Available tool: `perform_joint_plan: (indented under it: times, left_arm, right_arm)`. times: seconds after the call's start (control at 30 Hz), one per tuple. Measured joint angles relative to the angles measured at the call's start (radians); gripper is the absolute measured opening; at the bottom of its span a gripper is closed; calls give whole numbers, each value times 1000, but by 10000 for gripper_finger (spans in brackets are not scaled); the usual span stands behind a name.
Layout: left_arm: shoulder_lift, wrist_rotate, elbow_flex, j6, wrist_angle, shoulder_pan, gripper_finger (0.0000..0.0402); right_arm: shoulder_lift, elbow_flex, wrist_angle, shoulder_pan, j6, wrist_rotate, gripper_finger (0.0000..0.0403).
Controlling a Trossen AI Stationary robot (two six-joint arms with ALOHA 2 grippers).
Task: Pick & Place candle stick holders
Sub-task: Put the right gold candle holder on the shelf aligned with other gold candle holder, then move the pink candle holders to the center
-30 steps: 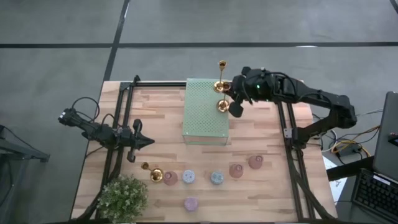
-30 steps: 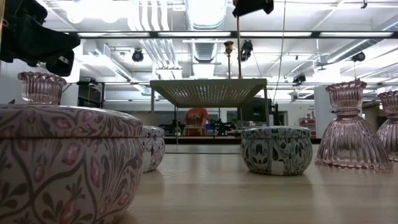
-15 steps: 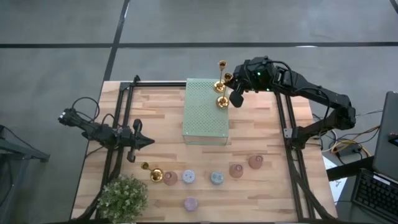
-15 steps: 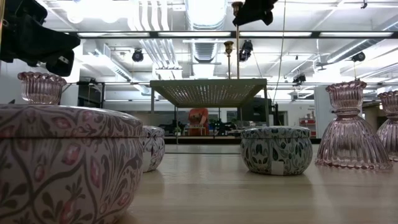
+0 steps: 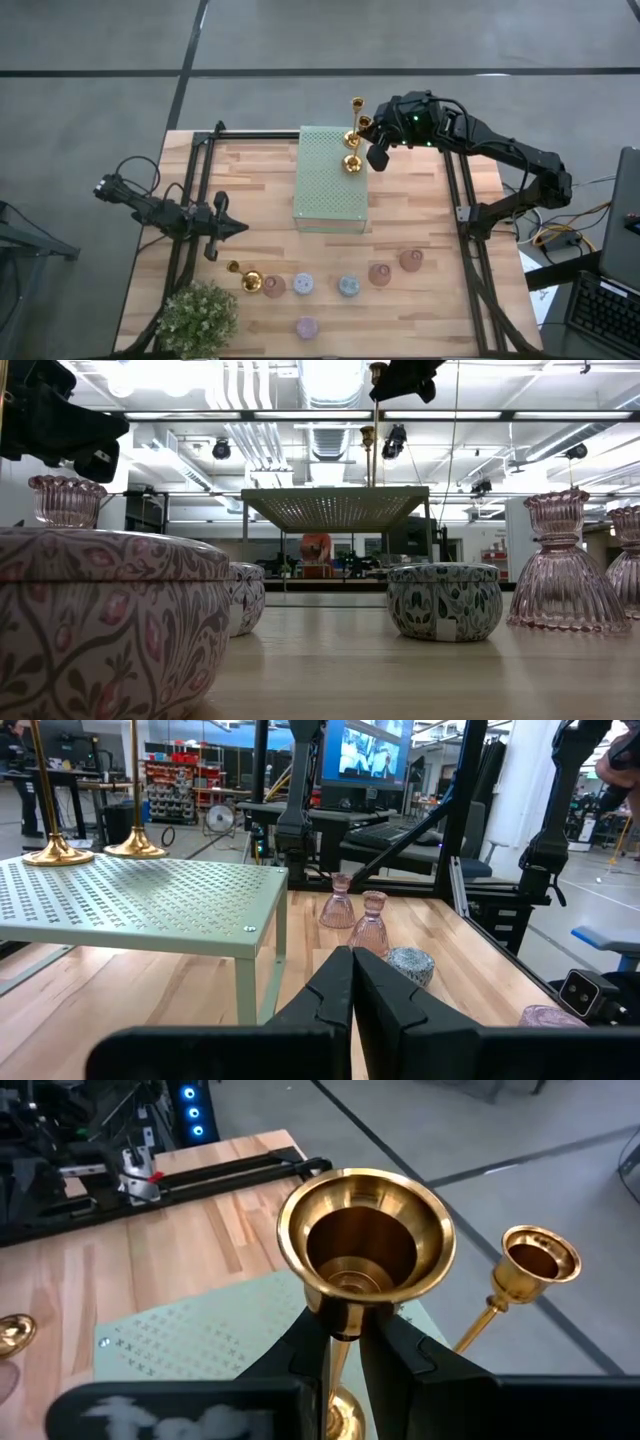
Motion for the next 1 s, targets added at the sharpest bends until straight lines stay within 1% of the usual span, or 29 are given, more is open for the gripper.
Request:
perform_joint_plan:
  times: [0.63,0.77,1.0]
  left_arm:
    - [0,0,0,0,0,0,12]
    - [0,0,0,0,0,0,12]
    - [0,0,0,0,0,0,12]
  right_arm:
    - [0,-48,18,1,24,0,37]
    - [0,-49,17,2,28,0,55]
    - [1,-52,8,2,43,0,110]
